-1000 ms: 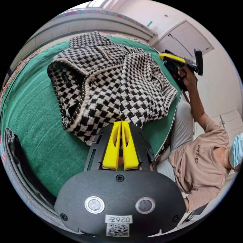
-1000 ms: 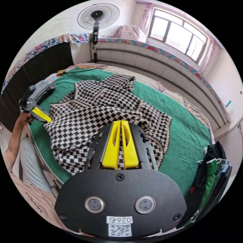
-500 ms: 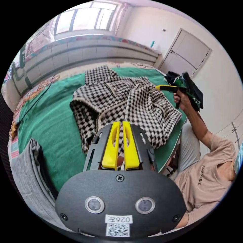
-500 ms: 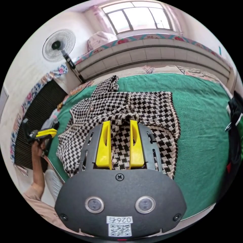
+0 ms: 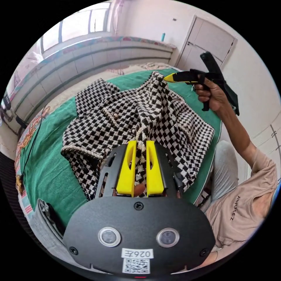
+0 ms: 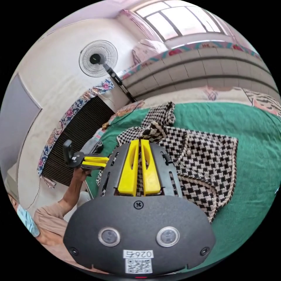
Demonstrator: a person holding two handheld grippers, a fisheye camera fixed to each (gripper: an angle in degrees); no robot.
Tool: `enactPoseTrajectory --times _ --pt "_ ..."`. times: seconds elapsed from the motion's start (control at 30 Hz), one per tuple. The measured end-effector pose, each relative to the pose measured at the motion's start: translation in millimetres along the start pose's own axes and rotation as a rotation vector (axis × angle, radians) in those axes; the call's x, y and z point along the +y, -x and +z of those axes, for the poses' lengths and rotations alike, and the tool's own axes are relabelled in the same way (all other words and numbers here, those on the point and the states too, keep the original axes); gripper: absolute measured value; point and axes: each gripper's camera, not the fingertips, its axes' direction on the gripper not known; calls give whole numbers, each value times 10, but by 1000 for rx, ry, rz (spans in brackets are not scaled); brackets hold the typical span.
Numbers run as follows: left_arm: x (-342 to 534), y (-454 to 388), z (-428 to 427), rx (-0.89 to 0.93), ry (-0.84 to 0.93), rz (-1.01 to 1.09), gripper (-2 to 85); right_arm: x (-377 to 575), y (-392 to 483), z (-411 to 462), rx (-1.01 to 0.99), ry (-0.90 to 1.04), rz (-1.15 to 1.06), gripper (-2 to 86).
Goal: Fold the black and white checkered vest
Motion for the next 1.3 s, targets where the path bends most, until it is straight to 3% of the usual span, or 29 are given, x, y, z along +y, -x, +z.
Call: enactPoseTrajectory --times 0.07,0.17,0.3,0.4,0.47,0.53,0.57,0.77,0.9,1.17,1.3 --pt "138 171 86 -2 10 -86 68 -93 -180 172 169 92 48 29" --pt "286 448 288 31 110 -187 68 -81 -605 544 207 275 160 81" --pt "457 495 91 -13 -18 -234 26 48 -757 644 186 223 172 67" --pt "441 232 15 -21 -98 -113 -5 144 -712 767 143 140 99 45" --pt "365 78 236 -16 4 -25 -8 184 -722 1151 116 243 35 13" --pt "288 -17 752 -41 281 62 -8 180 -790 1431 185 346 42 -1" --pt "283 -28 804 -57 298 77 -8 153 -798 1426 189 315 44 -4" --pt "-70 330 197 -47 -4 67 -7 -241 -822 1170 224 98 23 -5" --pt "-581 1039 73 -86 -173 -93 0 -629 -1017 1357 235 102 37 15" --pt "-1431 2300 1101 -12 -53 -335 76 -1298 -1538 2213 157 125 126 55" --pt "-1622 2659 1669 43 -2 -419 114 -1402 -1652 2731 252 202 128 89"
